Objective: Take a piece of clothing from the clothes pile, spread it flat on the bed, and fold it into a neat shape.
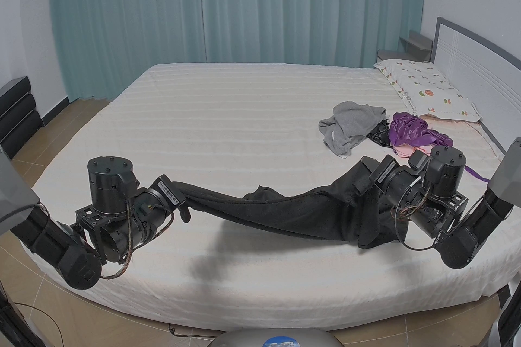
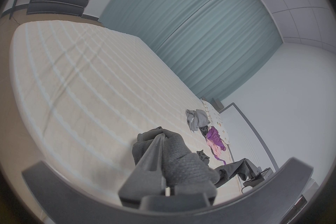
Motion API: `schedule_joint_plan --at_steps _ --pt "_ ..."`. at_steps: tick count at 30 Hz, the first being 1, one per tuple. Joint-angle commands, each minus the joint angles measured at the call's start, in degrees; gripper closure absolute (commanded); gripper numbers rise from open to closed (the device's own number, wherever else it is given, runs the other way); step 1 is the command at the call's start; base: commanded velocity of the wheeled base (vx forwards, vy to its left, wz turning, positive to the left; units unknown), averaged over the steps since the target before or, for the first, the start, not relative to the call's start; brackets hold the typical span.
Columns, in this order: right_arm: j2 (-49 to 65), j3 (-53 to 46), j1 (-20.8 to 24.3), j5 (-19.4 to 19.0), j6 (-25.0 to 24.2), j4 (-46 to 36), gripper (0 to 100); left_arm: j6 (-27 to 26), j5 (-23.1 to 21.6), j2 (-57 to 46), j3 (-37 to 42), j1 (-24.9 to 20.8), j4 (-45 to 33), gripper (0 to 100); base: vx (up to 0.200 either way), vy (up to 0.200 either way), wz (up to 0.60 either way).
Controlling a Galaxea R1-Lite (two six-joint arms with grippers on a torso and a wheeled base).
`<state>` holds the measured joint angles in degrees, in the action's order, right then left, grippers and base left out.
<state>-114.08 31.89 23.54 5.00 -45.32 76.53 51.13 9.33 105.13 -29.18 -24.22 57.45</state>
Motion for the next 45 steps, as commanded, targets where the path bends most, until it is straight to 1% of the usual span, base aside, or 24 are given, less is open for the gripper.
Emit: schedule_joint_plan --at_steps 1,15,21,27,31,33,39,41,42,45 --pt "0.09 0.01 0.10 0.01 -0.03 0.02 100 -0.06 -0.01 -0.19 0.00 0.05 0.03 100 0.000 0.200 0.00" --pt "0.00 -0.60 0.10 -0.08 -0.11 0.02 100 0.03 -0.10 -0.19 0.00 0.58 0.03 100 0.000 0.200 0.00" --pt "1.23 -2.36 -0.51 -0.08 -0.29 0.02 100 -0.15 -0.10 0.16 -1.31 0.40 -0.50 100 0.000 0.000 0.00" --pt "4.30 -6.58 -0.42 -0.16 -0.55 0.72 100 -0.68 0.08 -0.72 -0.17 0.05 -0.68 100 0.000 0.000 0.00" --pt "5.45 -9.04 -0.25 -0.16 -0.47 2.22 100 -0.68 0.08 -1.77 1.59 -0.30 -0.76 100 -0.200 0.000 0.00" --pt "8.00 -12.73 -0.25 -0.16 -0.47 4.59 100 -0.68 0.17 -4.41 4.31 -1.44 -0.76 100 -0.200 0.000 0.00" --pt "15.55 -17.12 0.01 -0.08 -0.38 5.21 100 -0.77 1.22 -10.83 7.65 -3.55 -1.73 100 -0.200 0.000 0.00" --pt "18.19 -18.09 0.10 -0.08 -0.20 4.77 100 -0.85 2.10 -12.67 8.00 -4.08 -2.79 100 0.000 0.000 0.00" --pt "21.35 -18.79 0.10 0.01 -0.03 4.41 100 -0.85 2.98 -14.78 7.91 -4.52 -4.37 100 0.000 0.000 0.00" --pt "25.40 -18.97 0.10 0.19 0.32 3.62 100 -0.94 3.51 -18.03 7.65 -4.87 -6.57 100 0.000 0.000 0.00"
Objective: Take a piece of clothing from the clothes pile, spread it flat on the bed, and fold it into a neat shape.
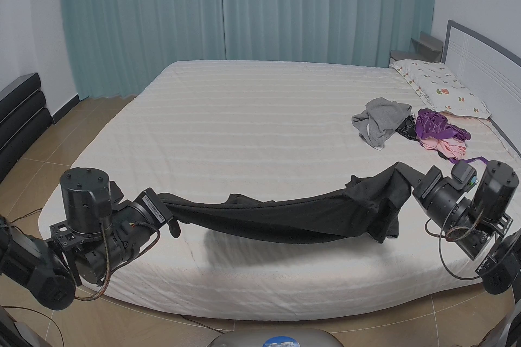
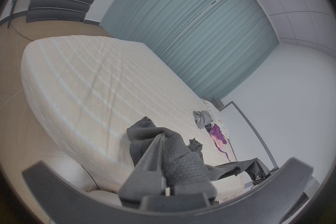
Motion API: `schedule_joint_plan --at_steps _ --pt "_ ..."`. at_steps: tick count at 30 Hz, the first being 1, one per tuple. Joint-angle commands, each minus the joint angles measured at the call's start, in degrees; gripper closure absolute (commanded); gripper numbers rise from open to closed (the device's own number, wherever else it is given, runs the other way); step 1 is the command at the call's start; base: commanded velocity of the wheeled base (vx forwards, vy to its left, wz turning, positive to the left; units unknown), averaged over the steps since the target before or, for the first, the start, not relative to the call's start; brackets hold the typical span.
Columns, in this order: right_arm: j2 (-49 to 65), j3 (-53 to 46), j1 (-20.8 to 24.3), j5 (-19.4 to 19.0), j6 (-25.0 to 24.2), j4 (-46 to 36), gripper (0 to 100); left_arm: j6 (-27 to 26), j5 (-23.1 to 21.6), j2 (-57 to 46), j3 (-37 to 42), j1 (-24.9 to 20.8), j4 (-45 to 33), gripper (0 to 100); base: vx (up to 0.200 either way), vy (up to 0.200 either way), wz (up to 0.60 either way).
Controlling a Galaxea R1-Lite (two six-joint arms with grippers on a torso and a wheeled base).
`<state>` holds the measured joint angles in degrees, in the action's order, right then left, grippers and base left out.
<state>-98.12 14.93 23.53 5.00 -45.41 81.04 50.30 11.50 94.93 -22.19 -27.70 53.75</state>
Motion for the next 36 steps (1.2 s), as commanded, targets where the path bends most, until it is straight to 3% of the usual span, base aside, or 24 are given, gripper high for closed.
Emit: schedule_joint_plan --at_steps 1,5,9,15,18,30,36 --pt "12.25 -1.84 0.03 0.28 0.76 -2.03 100 -0.11 1.42 -10.20 0.30 -1.48 -4.18 100 0.000 0.000 0.00" --pt "20.43 1.24 -0.41 0.28 1.55 -7.74 100 -2.66 1.51 -15.30 -2.25 -1.31 -8.92 100 0.000 0.000 0.00" --pt "27.90 13.10 -3.05 0.10 2.34 -20.49 100 -4.24 2.83 -18.29 -9.72 -0.78 -15.60 100 0.000 0.000 0.00" --pt "24.65 28.31 -7.62 -1.04 2.43 -31.21 100 -4.24 2.39 -14.77 -20.62 2.38 -22.46 100 0.000 0.000 0.00" --pt "20.69 31.47 -8.50 -1.22 2.43 -31.82 100 -4.24 2.30 -11.87 -23.34 3.53 -22.46 100 0.000 0.000 0.00" --pt "-5.15 46.15 -10.34 -0.43 4.63 -31.03 100 -3.72 0.28 9.57 -38.46 8.80 -22.02 100 0.200 0.000 0.00" --pt "-15.17 50.46 -10.70 -0.34 5.24 -27.34 100 -3.72 -1.04 17.75 -42.06 10.56 -21.93 100 0.200 0.000 0.00"
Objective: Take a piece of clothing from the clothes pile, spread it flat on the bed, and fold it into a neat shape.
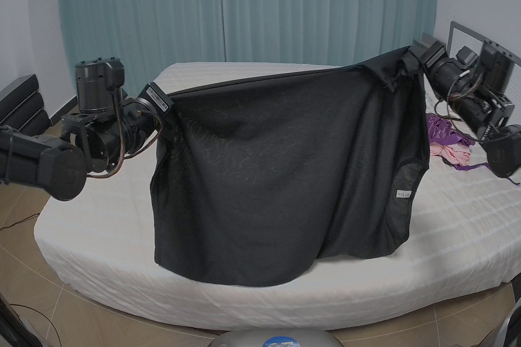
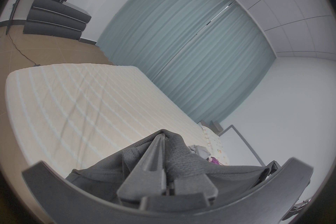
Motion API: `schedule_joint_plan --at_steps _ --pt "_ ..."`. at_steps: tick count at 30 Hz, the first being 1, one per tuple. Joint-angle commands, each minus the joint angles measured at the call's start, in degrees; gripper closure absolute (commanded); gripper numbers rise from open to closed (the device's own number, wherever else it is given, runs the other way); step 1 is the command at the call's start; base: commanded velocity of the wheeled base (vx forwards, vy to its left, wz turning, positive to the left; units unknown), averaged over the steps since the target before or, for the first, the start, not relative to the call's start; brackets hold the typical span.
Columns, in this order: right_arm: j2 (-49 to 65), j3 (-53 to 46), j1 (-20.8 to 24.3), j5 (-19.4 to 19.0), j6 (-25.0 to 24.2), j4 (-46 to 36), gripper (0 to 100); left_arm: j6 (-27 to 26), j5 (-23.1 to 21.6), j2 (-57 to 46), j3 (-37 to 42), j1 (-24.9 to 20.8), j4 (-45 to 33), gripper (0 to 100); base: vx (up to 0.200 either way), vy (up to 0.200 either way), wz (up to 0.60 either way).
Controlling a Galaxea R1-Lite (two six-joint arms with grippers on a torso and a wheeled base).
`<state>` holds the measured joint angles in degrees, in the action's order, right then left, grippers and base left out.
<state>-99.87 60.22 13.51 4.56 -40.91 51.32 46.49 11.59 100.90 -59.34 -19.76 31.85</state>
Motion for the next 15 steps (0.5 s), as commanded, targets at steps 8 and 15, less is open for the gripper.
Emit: schedule_joint_plan --at_steps 8,15 --pt "-27.05 7.01 -0.68 0.27 3.03 6.07 100 -0.09 -1.31 23.82 -8.86 4.12 3.30 100 0.075 0.000 0.00" --pt "-35.66 10.79 -1.73 1.59 3.12 7.48 100 0.00 -1.13 32.87 -15.98 4.47 3.48 100 0.000 0.000 0.00"
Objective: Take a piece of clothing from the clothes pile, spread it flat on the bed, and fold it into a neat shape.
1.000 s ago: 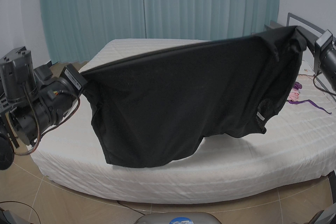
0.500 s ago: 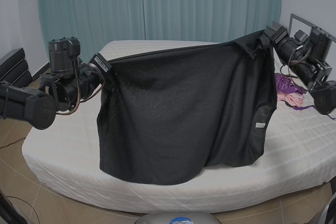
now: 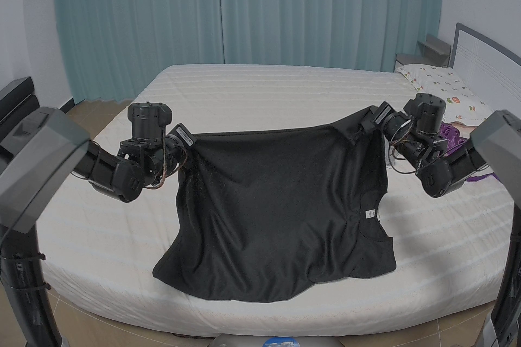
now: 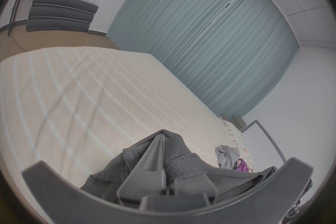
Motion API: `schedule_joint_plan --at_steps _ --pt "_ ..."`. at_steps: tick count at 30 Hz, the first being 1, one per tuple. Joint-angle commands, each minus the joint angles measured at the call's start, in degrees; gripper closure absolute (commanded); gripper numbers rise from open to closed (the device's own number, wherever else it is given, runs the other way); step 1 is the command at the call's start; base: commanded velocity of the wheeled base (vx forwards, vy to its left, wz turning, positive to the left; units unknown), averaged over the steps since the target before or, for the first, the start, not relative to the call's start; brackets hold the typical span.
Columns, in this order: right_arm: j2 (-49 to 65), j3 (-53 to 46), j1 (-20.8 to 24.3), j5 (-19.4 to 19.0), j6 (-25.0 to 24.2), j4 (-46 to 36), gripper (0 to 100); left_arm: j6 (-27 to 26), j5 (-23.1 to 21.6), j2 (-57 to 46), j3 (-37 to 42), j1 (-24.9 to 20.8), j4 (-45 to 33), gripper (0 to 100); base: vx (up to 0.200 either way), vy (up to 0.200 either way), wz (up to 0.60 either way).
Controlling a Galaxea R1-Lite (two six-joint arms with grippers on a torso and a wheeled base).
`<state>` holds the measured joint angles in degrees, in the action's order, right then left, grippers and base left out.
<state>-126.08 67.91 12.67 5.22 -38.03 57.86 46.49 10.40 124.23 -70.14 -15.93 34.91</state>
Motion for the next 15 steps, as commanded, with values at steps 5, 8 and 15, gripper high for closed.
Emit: schedule_joint_plan --at_steps 5,8,15 --pt "-13.85 6.35 -2.29 1.55 0.24 0.77 100 0.09 -0.03 14.37 -8.87 0.82 0.15 100 0.000 0.000 0.00" --pt "-15.96 7.76 -2.65 1.55 0.33 0.41 100 0.00 -0.03 17.01 -11.59 0.82 -0.02 100 0.000 0.000 0.00" --pt "-22.02 11.63 -2.65 0.06 0.77 -0.46 0 0.09 -0.03 23.33 -17.75 0.82 -0.46 0 0.000 0.000 0.00"
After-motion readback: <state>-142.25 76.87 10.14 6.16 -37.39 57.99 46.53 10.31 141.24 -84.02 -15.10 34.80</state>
